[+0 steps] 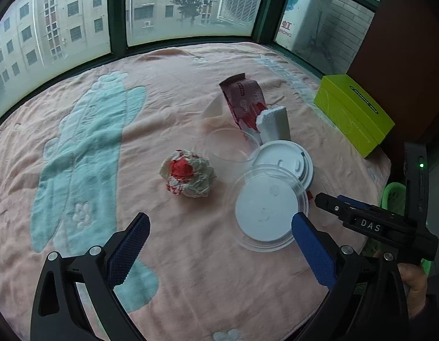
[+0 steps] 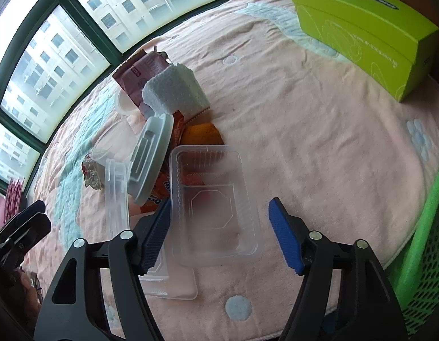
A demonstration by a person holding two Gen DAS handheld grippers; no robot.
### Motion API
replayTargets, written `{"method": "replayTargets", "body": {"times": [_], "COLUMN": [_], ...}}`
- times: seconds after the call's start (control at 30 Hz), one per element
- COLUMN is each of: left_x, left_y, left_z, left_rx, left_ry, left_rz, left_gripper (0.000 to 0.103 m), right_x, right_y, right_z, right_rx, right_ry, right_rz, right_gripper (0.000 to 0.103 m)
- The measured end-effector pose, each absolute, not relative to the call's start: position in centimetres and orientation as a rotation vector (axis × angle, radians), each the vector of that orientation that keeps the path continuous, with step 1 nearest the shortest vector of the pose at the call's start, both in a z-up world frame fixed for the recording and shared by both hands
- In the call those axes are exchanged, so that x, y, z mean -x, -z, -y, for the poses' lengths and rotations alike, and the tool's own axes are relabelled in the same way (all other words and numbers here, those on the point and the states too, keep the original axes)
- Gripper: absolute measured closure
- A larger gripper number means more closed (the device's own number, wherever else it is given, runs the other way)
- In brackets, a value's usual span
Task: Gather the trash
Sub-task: 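Lift the tray with the right tool while the left tool grasps the clear round lid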
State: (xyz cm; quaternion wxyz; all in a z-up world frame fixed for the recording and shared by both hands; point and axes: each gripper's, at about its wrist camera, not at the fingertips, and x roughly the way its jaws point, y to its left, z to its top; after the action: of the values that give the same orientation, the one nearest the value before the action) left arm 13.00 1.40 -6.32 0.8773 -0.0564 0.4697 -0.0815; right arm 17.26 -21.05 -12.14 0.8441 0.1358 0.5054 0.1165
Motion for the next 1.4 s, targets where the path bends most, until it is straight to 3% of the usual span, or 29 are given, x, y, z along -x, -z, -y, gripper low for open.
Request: {"method": "replayTargets", "body": {"times": [0.83, 1.4], "left_x": [-17.4, -17.9], "left_y": [11.4, 12.3], "left_z": [1.4, 0.5], "left_rx": [0.334, 0.355], "left_ry": [0.453, 0.436], "left_rz": [-1.096, -1.095], "left_gripper": [0.006, 0.006], "right_x": [-10.6, -7.4], "right_y": [6.2, 5.7], "right_z": [24.7, 29.3], "right_rx": [-0.221, -0.247], "right_ry": [-0.151, -0.02], "right_rz": [-0.892, -0.863], "right_gripper": [0.044, 0.044]}}
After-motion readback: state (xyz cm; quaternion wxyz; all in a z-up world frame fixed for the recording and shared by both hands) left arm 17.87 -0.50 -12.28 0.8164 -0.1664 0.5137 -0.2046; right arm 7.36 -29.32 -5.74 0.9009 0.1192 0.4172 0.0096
